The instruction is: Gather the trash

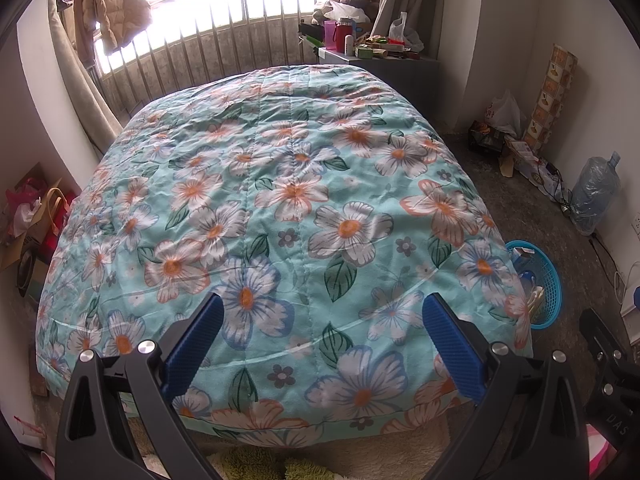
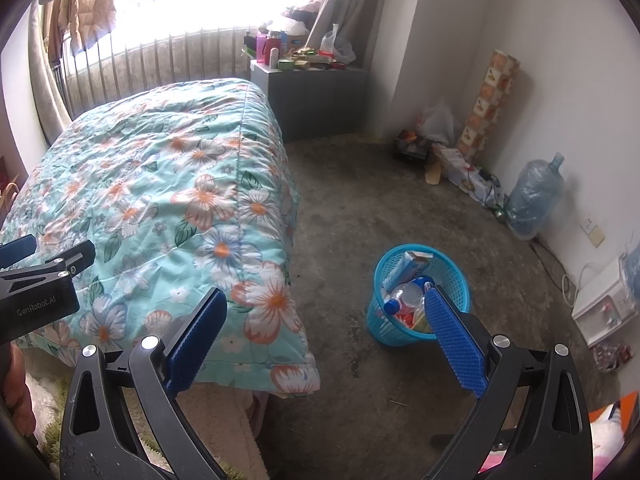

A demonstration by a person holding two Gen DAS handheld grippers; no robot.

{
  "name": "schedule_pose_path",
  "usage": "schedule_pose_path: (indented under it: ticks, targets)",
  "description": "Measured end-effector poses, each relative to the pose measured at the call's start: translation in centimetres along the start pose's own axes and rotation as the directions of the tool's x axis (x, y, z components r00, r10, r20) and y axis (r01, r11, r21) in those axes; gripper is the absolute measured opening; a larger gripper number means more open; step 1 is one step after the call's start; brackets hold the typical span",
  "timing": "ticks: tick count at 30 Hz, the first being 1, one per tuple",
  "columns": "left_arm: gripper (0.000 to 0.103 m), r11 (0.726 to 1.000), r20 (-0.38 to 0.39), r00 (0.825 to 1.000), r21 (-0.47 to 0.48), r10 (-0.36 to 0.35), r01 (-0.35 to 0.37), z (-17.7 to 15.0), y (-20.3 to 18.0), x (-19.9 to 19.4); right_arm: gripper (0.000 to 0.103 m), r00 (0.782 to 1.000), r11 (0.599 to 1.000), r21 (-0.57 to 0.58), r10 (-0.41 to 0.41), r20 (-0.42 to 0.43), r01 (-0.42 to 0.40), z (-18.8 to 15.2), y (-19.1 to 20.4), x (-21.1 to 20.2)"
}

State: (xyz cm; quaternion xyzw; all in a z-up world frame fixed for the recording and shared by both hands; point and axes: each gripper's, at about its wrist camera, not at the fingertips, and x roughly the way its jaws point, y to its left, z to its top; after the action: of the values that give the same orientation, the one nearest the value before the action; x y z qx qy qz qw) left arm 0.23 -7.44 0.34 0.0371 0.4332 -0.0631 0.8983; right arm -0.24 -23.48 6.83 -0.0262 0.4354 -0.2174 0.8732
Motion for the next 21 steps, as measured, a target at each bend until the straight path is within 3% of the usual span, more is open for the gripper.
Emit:
schedule_pose_path:
  ticks: [21]
  targets:
    - [0.097,1.0,-0.003,1.0,0.0,0.0,0.0,-0.2,-0.07,0.02,0.095,1.0,1.0,0.004,0.001,0.001,-0.001,-0.07,0.11,0.03]
